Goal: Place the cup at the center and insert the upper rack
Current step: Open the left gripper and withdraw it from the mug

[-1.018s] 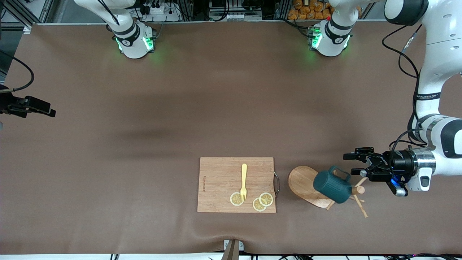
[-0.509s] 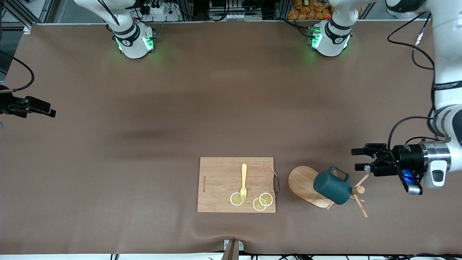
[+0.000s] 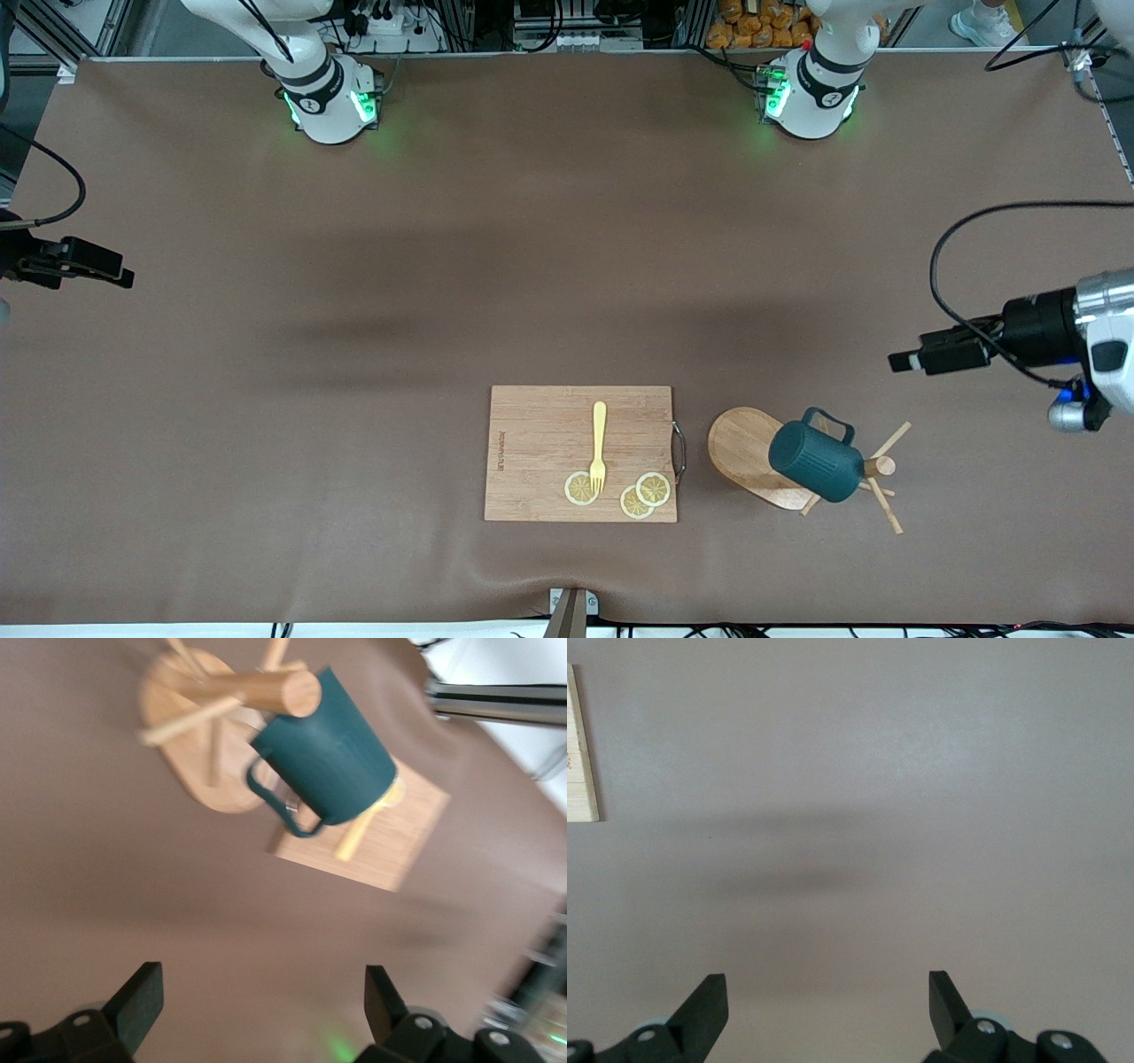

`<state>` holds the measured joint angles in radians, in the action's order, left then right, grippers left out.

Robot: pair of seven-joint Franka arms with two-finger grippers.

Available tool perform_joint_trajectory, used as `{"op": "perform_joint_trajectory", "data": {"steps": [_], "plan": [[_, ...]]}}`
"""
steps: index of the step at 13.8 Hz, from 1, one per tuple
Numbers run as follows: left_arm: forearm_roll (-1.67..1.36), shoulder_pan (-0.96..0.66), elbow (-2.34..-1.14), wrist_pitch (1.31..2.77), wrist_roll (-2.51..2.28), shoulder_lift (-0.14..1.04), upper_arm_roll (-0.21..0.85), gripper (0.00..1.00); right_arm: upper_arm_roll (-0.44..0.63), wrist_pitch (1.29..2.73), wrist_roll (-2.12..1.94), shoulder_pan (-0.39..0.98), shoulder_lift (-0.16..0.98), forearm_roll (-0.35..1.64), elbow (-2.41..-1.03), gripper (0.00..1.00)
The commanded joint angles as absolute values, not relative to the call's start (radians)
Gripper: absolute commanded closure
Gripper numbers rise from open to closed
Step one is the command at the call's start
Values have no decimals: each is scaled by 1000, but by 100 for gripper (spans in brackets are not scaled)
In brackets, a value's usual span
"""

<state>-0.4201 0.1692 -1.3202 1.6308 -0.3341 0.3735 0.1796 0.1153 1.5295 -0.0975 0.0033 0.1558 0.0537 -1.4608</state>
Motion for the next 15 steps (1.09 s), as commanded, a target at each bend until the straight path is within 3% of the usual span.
{"op": "perform_joint_trajectory", "data": {"steps": [1, 10, 15], "plan": [[-186, 167, -1382, 1634, -318, 261, 234, 0, 115, 1523, -101, 9, 156, 35, -1450, 0], [31, 178, -1695, 1588, -166, -99, 273, 0, 115, 1537, -92, 9, 158, 49, -1431, 0], [28, 178, -1700, 1536, -158, -126, 285, 0, 115, 1554, -89, 9, 156, 69, -1428, 0]]}}
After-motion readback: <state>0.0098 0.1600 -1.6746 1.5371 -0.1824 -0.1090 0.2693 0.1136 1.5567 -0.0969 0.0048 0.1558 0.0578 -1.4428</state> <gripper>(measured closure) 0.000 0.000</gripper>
